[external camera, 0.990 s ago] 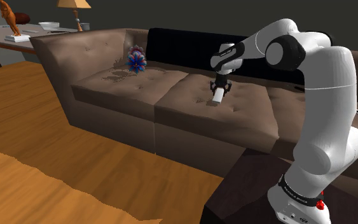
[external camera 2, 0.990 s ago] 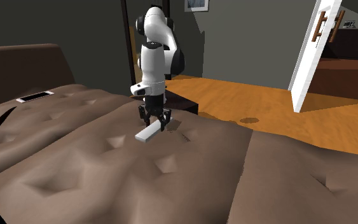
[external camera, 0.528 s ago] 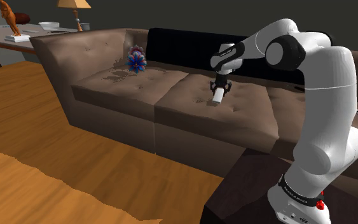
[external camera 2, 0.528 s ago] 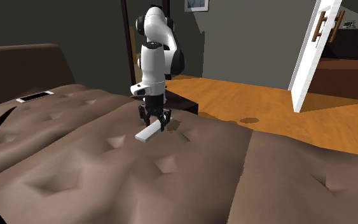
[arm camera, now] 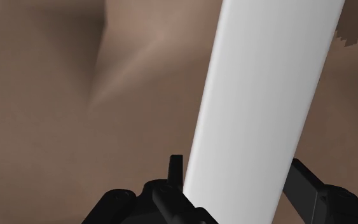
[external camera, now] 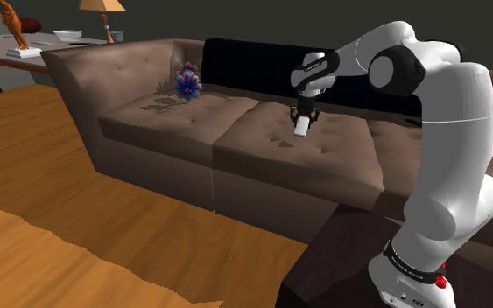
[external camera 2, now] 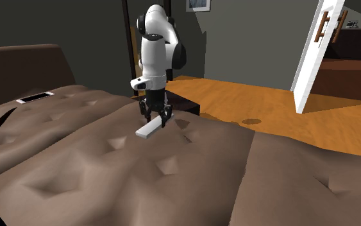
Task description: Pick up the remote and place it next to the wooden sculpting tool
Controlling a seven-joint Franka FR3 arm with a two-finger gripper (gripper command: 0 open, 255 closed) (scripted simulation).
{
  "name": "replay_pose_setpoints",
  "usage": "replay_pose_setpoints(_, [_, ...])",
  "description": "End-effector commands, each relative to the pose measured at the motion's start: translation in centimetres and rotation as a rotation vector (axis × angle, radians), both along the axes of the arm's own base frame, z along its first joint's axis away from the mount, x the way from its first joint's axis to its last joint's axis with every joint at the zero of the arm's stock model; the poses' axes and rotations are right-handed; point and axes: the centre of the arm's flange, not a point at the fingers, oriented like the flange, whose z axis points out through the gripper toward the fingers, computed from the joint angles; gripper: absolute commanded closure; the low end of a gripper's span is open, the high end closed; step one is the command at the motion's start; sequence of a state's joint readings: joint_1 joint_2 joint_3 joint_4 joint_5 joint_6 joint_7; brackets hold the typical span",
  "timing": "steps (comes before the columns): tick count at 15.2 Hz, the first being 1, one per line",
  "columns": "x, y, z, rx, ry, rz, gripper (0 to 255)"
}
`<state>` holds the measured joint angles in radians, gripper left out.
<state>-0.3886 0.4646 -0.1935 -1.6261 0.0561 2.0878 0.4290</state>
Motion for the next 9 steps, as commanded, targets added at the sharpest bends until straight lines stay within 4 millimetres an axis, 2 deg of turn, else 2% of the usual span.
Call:
replay_pose_setpoints(1, [-0.1,0.0,1.1,0.0,0.0,0.0,255])
replay_pose_setpoints(9, [-0.1,0.0,5.3,0.0,0.0,0.0,255])
